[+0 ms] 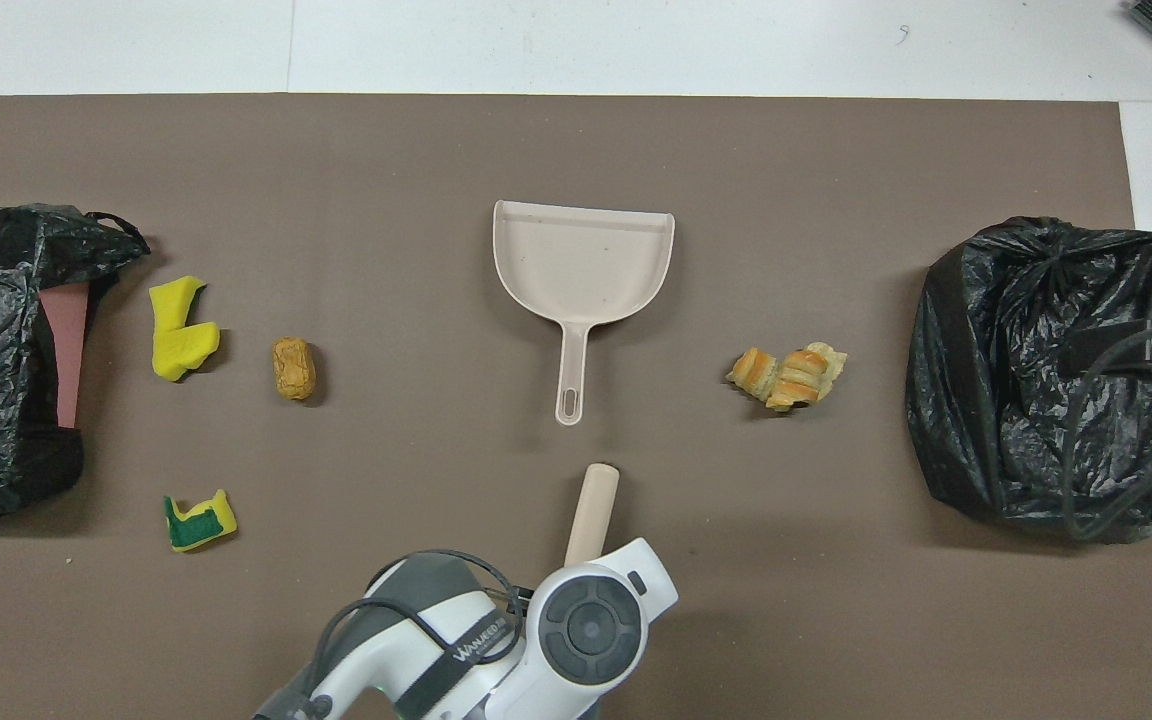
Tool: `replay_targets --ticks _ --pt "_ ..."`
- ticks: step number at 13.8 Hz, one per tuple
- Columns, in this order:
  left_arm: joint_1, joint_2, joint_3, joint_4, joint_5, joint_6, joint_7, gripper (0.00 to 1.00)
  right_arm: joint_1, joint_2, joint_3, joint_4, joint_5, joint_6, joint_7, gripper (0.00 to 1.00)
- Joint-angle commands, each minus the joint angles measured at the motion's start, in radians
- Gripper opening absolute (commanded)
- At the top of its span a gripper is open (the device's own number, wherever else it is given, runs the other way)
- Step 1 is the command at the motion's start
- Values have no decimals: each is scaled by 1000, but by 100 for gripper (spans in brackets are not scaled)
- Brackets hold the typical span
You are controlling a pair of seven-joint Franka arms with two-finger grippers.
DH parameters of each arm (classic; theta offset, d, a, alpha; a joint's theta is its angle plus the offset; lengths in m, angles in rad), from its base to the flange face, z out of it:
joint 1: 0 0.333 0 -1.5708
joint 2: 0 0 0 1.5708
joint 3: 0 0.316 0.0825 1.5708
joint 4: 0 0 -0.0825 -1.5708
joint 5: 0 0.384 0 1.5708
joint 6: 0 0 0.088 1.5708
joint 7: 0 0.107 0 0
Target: Sweep and dump trash in bin
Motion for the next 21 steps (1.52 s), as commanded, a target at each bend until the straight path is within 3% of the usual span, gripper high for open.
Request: replay_targets --ticks 1,4,7,11,15,17,21 --pt "85 -66 4 31 -1 -136 -1 0 -11 -16 7 -1 9 -23 -19 100" --pt "212 -68 5 50 30 -162 -4 0 8 -12 34 -7 9 -7 -16 100" --pt "384 -69 5 87 44 -221 -3 0 9 25 129 -50 6 90 65 100" --pt "504 -71 7 96 123 -308 -53 0 164 181 160 -49 -9 239 334 100" --pt "517 -95 5 91 240 -441 -335 0 313 362 159 -35 -23 452 519 100" --pt "561 -135 5 39 261 -509 -355 0 368 445 159 -18 -28 531 568 100" --pt "662 -227 4 -109 280 -502 -356 0 454 536 159 -27 -40 618 651 100"
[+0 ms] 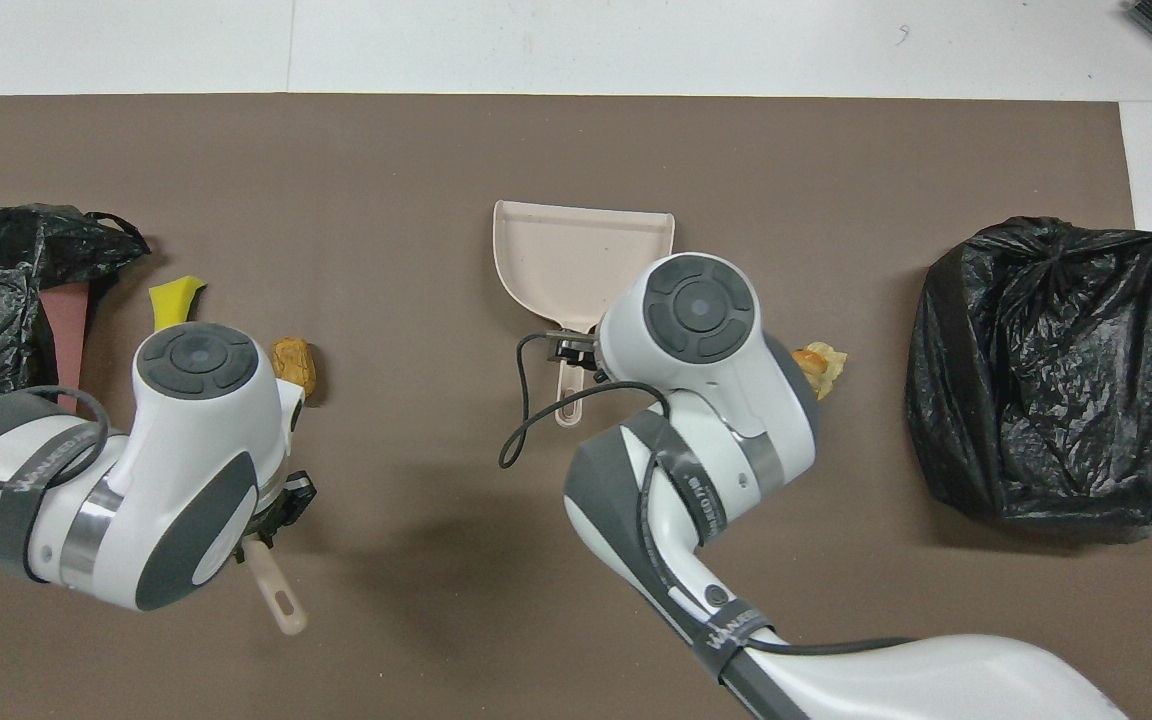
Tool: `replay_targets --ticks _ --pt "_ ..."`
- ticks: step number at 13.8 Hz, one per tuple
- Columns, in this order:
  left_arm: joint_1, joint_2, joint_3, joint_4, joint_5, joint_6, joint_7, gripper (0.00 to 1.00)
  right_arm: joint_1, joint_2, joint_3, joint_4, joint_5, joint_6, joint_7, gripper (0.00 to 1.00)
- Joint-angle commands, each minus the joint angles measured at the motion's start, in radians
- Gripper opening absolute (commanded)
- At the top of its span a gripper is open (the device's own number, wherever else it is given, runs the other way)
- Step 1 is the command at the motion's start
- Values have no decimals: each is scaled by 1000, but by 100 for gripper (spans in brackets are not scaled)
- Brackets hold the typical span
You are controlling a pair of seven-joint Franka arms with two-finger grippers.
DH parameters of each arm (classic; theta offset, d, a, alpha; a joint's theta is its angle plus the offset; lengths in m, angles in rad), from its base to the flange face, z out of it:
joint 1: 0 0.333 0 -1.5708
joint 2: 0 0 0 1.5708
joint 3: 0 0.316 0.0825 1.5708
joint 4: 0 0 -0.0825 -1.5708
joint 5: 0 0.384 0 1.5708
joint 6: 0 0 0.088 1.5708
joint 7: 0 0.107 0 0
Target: Sweep and dump trash in bin
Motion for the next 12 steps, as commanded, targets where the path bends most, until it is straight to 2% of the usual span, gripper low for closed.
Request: replay_targets --ticks 1,3,5,6,7,8,9,10,11,12 --pt "58 -116 -12 -145 20 25 -14 0 8 33 -1 19 -28 13 27 100" --pt "64 -196 -12 -260 20 87 -4 0 11 35 -1 13 -27 16 27 100" --pt "95 -243 -12 -337 20 159 18 0 14 55 -2 14 -28 25 30 91" --pt "104 -237 -14 -345 20 191 40 0 10 55 -1 14 -30 43 27 87" --pt "104 -230 -14 -351 20 218 48 0 11 56 -1 16 -30 50 27 72" --pt "104 -225 -14 -351 17 251 84 0 14 55 -1 17 -30 47 29 39" --pt "106 -213 -14 -348 4 275 133 0 17 55 -1 17 -28 45 30 18" --pt "106 -198 -11 -340 -11 310 175 0 17 55 -1 19 -30 45 30 11" --pt "112 -181 -9 -336 -40 365 239 0 19 55 -2 25 -36 39 17 0" --pt "126 -168 -11 -331 -68 412 314 0 19 58 -1 28 -60 57 4 0"
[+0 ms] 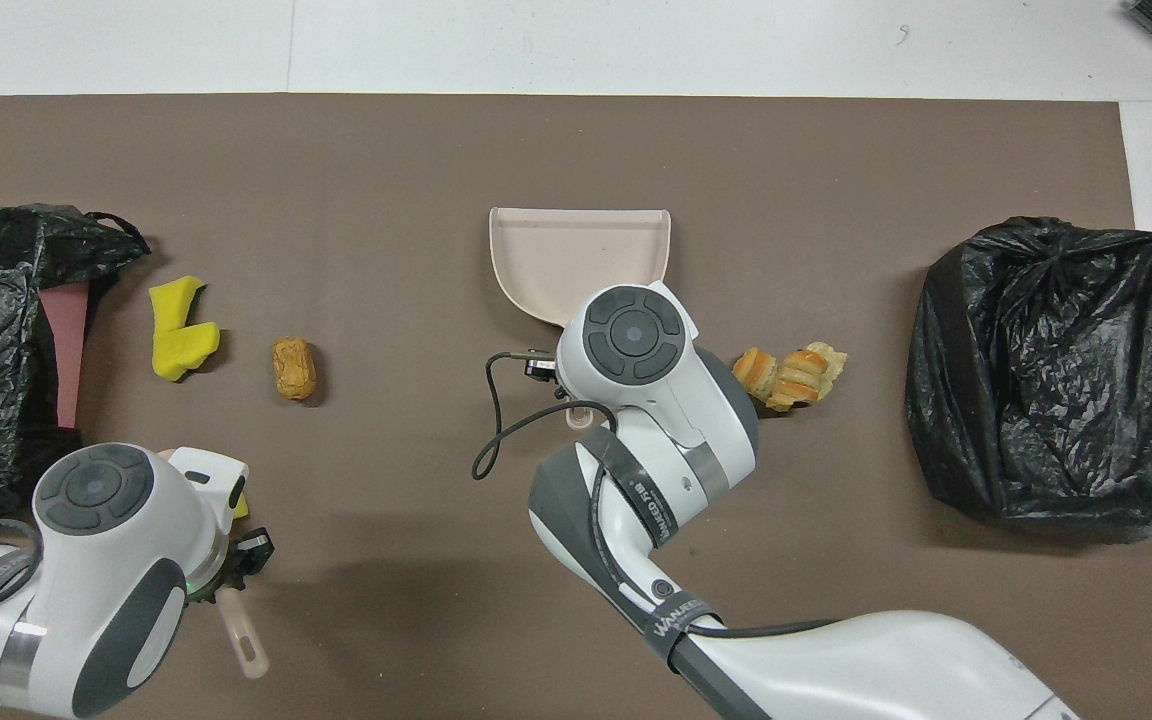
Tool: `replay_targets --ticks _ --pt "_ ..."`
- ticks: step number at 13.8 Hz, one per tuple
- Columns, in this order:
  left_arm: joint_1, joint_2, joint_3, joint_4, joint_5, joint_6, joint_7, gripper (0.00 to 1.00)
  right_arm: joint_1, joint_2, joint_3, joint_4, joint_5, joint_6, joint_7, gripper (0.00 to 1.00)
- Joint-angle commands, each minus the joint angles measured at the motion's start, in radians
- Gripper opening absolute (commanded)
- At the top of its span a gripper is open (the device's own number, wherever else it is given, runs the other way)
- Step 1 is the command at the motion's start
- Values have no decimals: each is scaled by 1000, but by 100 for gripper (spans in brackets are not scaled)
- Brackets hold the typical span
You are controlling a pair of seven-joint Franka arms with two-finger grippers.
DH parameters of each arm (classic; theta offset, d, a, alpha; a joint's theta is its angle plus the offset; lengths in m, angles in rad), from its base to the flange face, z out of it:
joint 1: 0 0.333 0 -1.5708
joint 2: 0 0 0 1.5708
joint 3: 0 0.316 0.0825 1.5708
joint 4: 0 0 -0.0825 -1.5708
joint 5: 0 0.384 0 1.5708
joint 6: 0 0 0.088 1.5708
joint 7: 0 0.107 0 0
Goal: Sweep and dump trash in bin
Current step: 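Sweep the sponges and bread toward the dustpan with the left gripper's brush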
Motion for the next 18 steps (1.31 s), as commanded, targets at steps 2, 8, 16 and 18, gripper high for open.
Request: replay_targets --ticks 2,8,16,18 --pt "32 73 -10 63 -81 103 231 0 -7 11 3 19 -51 43 -204 0" --pt "34 237 -11 400 -108 -52 287 0 -82 -173 3 -82 -51 -83 -847 0" --pt "268 398 -10 589 -86 17 647 0 -47 -207 4 -157 80 -126 -1414 0" --pt "329 453 -10 589 -42 99 751 0 -23 -160 6 -142 81 -78 -1410 0"
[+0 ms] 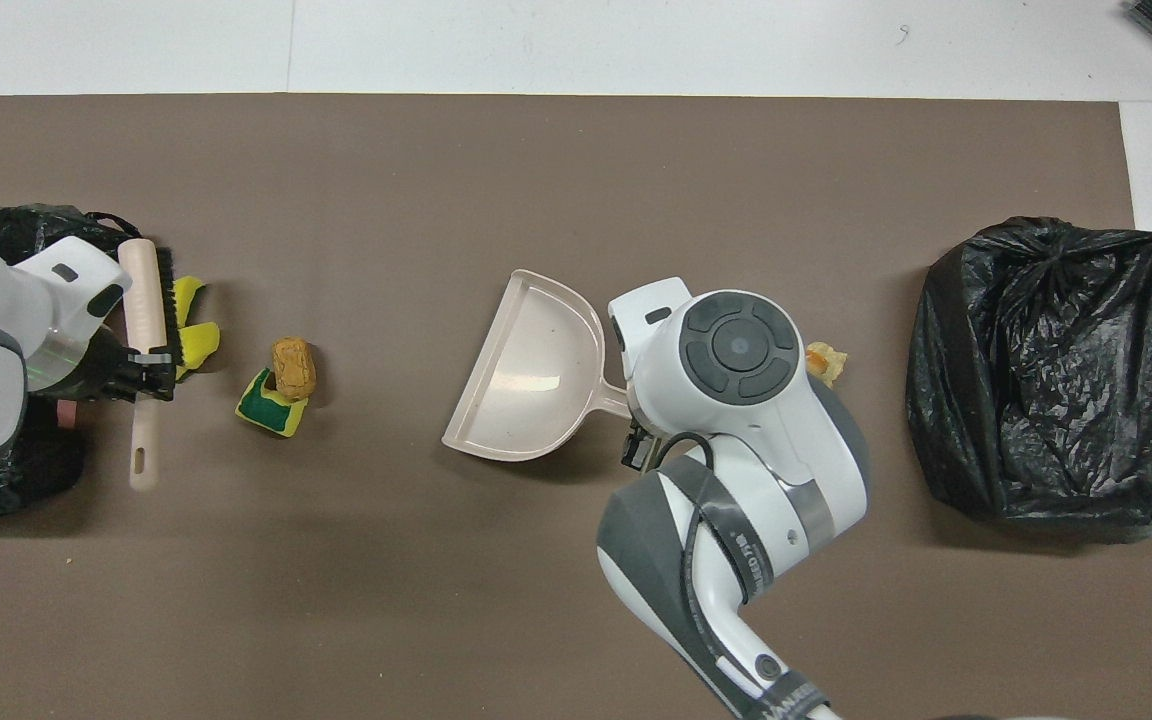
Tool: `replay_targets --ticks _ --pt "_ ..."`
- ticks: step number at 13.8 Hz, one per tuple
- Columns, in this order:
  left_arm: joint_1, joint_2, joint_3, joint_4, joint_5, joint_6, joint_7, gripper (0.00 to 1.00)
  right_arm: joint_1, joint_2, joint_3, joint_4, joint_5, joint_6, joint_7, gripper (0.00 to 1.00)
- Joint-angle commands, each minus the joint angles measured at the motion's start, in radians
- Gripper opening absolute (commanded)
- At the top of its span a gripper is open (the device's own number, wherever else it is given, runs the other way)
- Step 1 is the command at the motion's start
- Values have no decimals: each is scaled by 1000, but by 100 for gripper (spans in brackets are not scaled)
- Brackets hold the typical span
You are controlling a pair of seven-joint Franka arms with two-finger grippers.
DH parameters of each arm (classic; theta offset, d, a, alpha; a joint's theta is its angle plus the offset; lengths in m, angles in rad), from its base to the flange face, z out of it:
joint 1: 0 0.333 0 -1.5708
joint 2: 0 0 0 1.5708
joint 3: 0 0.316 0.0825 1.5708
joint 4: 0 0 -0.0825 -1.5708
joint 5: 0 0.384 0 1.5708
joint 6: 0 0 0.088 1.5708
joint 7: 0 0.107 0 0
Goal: Sweep and dump trash in bin
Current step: 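Sweep the sponges and bread toward the dustpan with the left gripper's brush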
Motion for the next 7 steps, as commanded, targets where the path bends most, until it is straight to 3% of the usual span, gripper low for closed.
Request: replay_targets --ticks 1,4,7 --pt "82 90 -11 32 48 91 115 0 18 54 6 7 26 55 -8 0" --pt "106 104 -11 34 57 103 159 0 42 63 9 -1 27 58 29 0" --pt "95 85 -14 -26 57 79 160 0 42 63 9 -4 29 49 73 0"
